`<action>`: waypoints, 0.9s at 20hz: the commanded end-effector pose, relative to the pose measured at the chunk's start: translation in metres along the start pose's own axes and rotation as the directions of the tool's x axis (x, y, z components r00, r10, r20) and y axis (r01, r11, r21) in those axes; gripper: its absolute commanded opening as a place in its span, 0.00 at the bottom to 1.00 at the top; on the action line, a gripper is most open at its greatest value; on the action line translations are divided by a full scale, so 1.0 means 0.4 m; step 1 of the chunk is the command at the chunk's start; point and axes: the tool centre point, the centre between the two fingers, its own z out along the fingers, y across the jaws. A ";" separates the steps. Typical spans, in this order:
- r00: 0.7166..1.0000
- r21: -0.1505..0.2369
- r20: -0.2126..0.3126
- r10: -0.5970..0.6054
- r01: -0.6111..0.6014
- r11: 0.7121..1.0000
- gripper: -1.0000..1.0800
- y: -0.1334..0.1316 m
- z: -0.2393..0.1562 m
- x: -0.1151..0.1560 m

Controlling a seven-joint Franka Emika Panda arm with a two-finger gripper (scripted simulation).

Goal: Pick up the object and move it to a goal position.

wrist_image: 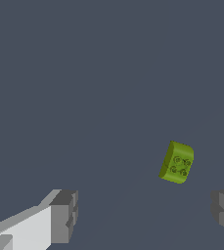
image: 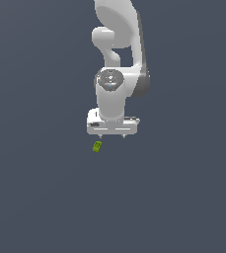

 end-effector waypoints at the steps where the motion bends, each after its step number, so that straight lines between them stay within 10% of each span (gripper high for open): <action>1: 1.000 0.000 0.000 0.000 0.000 1.000 0.96 0.000 0.000 0.000; 18: 0.999 -0.004 -0.026 0.039 -0.039 0.999 0.96 0.052 -0.037 0.013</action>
